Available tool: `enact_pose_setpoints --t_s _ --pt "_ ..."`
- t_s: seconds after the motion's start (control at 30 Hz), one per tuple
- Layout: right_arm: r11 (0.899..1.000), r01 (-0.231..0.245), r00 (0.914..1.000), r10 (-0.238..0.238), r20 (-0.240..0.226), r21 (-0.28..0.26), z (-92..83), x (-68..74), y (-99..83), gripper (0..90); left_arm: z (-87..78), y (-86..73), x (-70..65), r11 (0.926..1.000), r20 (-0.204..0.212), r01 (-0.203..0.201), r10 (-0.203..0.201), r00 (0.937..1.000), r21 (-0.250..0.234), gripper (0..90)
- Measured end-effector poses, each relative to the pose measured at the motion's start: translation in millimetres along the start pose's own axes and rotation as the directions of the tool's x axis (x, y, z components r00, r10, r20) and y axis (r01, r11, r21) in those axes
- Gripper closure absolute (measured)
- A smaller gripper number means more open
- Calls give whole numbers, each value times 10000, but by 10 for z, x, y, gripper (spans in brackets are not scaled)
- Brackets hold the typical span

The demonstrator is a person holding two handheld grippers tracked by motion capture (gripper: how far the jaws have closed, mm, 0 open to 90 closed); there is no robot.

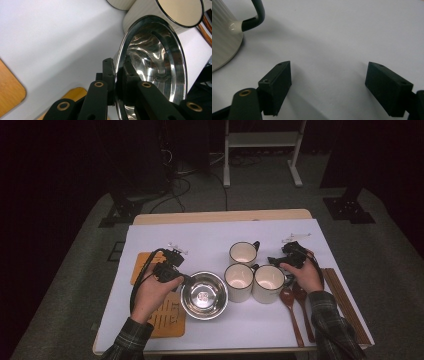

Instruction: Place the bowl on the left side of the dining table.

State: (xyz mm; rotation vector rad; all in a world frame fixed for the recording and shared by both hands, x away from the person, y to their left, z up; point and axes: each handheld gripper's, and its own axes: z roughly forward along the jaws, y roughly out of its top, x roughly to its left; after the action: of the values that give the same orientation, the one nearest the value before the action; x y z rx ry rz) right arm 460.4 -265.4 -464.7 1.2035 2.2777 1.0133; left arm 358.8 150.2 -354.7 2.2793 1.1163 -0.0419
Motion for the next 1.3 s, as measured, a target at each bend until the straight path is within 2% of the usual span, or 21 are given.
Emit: enact_pose_setpoints --t_s 0.83,1.3 --pt "10000 3 10000 -3 2 -2 0 0 0 194 -2 144 251 9994 -105 338 -338 9994 -5 836" --pt "10000 5 10000 -5 0 -2 0 0 0 193 -20 229 377 9979 -238 615 -619 9978 -186 836"
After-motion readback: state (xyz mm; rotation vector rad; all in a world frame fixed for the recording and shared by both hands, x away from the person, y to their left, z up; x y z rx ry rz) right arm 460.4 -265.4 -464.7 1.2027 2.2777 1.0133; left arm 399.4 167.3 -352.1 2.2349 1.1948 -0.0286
